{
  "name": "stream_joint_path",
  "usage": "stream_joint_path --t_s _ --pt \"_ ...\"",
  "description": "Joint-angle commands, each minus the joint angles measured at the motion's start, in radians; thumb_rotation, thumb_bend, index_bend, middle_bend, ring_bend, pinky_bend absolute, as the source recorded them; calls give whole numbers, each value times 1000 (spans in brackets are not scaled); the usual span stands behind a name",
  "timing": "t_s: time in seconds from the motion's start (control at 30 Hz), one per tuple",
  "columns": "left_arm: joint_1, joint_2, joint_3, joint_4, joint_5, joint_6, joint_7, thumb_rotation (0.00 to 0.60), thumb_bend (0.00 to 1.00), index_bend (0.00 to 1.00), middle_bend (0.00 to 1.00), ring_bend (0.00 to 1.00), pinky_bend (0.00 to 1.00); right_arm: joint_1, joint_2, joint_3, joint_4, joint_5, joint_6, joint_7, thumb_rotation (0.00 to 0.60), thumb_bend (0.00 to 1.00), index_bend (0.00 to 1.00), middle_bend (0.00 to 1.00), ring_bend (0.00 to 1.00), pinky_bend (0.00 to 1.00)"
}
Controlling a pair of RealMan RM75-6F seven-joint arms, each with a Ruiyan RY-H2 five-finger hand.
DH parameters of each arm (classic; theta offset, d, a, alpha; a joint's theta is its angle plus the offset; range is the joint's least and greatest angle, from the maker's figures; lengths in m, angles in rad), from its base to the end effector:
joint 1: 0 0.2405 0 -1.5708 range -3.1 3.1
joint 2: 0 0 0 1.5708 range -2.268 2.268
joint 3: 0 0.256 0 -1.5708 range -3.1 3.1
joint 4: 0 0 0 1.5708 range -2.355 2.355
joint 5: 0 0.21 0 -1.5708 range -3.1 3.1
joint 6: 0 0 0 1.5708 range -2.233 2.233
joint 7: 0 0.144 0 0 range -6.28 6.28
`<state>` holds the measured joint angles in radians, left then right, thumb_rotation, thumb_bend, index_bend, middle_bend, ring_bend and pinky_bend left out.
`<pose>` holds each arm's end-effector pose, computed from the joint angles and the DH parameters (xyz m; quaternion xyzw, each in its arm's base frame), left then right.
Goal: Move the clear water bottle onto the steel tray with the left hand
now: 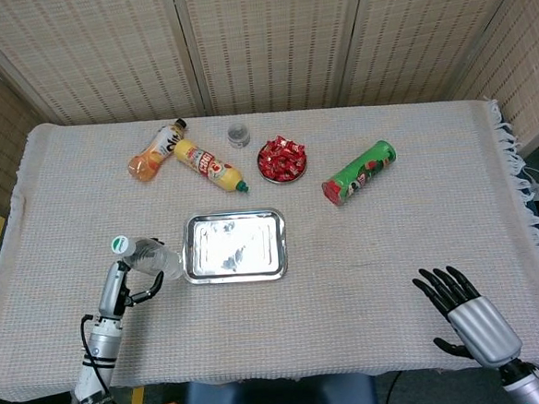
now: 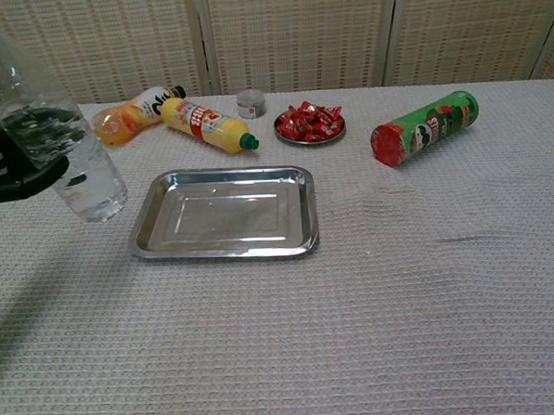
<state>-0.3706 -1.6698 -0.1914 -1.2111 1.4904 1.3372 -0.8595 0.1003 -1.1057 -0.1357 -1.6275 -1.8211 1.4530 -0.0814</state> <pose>-0.2438 0.2875 0.0135 -0.3922 -0.5953 -0.6547 0.2512 -0.2817 -0.1358 0.1181 0.7359 -0.3448 0.3603 0.4579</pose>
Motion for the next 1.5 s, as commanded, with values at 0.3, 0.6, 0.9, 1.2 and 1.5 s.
stream_joint_path --t_s 0.3,0.6,0.9,1.2,1.5 --pt "1 135 -87 -169 20 155 109 600 499 383 364 210 336 4 -6 -2 -3 5 -21 -14 600 62 0 0 0 0" --pt "-4 49 26 -2 -75 -63 43 600 493 373 357 204 333 4 -6 -6 -1 -3 -21 -14 600 62 0 0 0 0" --pt "-31 99 -42 -81 -4 62 56 600 491 370 353 202 331 6 -8 -4 -3 5 -29 -18 600 62 0 0 0 0" --pt "-30 78 24 -55 -90 -99 45 600 489 365 350 202 330 5 -12 -6 -4 3 -32 -29 600 62 0 0 0 0" --pt "-72 4 6 31 -44 -72 27 600 488 363 348 200 329 7 -10 -3 -5 8 -33 -25 600 62 0 0 0 0"
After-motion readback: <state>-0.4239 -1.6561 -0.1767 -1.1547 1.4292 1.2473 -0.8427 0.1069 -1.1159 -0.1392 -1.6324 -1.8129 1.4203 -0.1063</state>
